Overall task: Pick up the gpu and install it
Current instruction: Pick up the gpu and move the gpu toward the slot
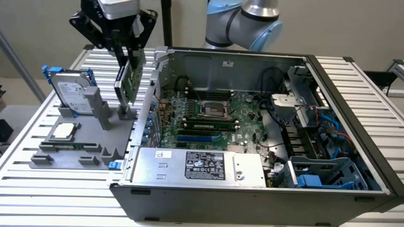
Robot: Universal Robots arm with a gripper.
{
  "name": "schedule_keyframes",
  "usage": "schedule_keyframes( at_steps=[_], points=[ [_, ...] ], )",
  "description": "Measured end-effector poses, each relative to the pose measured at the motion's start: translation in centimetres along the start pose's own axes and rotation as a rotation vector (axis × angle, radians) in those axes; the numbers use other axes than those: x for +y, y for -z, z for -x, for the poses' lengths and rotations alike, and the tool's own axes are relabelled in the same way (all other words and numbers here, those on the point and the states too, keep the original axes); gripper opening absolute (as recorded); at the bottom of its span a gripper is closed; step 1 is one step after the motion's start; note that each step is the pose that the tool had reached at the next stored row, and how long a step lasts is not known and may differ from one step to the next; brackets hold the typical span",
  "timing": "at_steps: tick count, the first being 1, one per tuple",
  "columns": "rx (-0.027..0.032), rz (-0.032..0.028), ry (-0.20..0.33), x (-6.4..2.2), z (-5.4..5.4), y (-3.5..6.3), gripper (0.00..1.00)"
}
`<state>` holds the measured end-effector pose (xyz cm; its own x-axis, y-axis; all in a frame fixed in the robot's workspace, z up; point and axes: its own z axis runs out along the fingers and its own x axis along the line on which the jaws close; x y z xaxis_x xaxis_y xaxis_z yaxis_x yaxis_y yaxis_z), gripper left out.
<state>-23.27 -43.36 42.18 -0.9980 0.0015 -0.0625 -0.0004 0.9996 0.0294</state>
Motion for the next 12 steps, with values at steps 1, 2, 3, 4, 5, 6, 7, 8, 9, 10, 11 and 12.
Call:
schedule_keyframes(
  at_steps=[1,2,3,4,5,6,7,8,9,10,11,12],
  points=[
    [0.0018,-0.0002,0.0,-0.06,0.5,0.43,0.27],
    [0.0042,0.0,0.0,-0.1,0.9,0.84,0.27],
    [0.0071,0.0,0.0,-0.14,1.4,1.09,0.27],
    [0.0092,0.0004,0.0,-0.16,1.8,1.2,0.27],
    [0.0114,0.0004,0.0,-0.18,2.3,1.23,0.27],
    [0.013,0.0004,0.0,-0.2,2.8,1.21,0.27],
    [0.0144,0.0005,-0.001,-0.22,3.2,1.18,0.27],
    [0.0159,0.0004,0.0,-0.23,3.7,1.15,0.27],
    [0.0174,0.0005,-0.001,-0.25,4.1,1.12,0.27],
    [0.0188,0.0005,-0.001,-0.27,4.6,1.09,0.27],
    [0.0203,0.0005,-0.001,-0.29,5.0,1.07,0.27],
    [0.0217,0.0004,-0.001,-0.31,5.5,1.04,0.27]
  ],
)
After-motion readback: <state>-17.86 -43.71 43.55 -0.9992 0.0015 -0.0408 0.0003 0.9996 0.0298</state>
